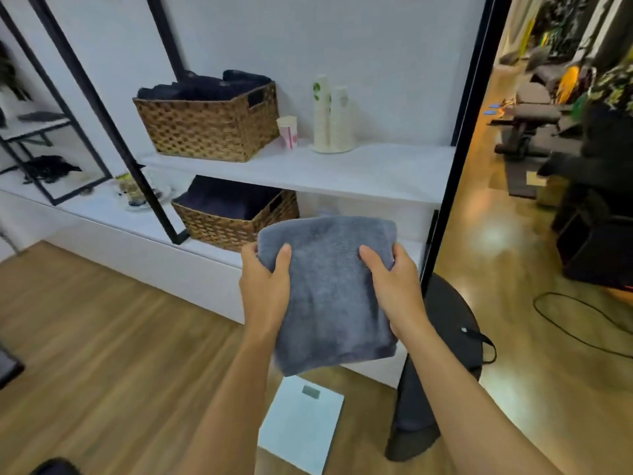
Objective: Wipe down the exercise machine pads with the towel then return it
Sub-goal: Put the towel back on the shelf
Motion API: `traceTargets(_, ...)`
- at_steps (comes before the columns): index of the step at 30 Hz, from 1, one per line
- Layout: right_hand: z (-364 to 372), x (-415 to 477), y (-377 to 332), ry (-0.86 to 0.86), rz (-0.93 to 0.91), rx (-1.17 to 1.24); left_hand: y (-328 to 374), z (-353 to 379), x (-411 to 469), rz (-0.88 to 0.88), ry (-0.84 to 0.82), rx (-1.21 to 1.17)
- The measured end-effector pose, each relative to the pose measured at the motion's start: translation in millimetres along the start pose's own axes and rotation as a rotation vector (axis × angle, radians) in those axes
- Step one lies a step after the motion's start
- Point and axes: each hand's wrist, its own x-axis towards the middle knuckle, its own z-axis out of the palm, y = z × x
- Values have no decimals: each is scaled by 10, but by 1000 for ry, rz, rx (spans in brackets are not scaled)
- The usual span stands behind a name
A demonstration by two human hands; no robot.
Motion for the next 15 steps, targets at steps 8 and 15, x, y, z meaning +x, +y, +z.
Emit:
traceTargets(8,595,505,459,172,140,-24,-703,230,1040,-72,-221,-7)
traceTargets(15,921,1084,1609,377,204,-48,-1863,952,1777,-46,-432,-51)
